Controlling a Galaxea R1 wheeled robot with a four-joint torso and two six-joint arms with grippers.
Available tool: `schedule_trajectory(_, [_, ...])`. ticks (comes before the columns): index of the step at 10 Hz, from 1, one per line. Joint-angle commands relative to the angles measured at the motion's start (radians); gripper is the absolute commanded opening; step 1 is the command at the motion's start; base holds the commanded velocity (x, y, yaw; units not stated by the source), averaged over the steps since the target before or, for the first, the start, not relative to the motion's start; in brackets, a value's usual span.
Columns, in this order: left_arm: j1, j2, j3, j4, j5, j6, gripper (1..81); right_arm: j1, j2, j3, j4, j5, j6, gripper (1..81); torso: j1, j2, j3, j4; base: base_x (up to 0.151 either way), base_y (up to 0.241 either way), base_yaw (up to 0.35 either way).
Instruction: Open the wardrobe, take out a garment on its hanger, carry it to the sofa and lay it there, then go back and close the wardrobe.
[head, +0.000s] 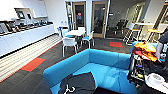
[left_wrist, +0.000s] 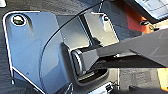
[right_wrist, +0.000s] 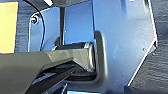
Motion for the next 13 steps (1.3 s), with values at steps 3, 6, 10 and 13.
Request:
schedule_trajectory(3, [-0.022, -0.010, -0.004, 0.011, 0.023, 0.009, 81.1, 0.021, 0.010, 0.005, -0.012, -0.057, -0.004, 81.1, 0.000, 0.000, 0.000, 0.000, 0.000, 0.000, 0.184])
schedule_trajectory(6, [-0.023, -0.008, -0.004, 0.011, 0.036, 0.011, 81.1, 0.023, 0.010, 0.006, -0.012, -0.057, -0.004, 81.1, 0.000, 0.000, 0.000, 0.000, 0.000, 0.000, 0.203])
schedule_trajectory(10, [-0.021, -0.010, -0.004, 0.011, 0.037, 0.011, 81.1, 0.021, 0.011, 0.006, -0.014, -0.057, -0.005, 81.1, 0.000, 0.000, 0.000, 0.000, 0.000, 0.000, 0.220])
schedule_trajectory(13, [-0.028, -0.007, -0.004, 0.011, 0.040, 0.018, 81.1, 0.020, 0.011, 0.008, -0.014, -0.057, -0.005, 81.1, 0.000, 0.000, 0.000, 0.000, 0.000, 0.000, 0.227])
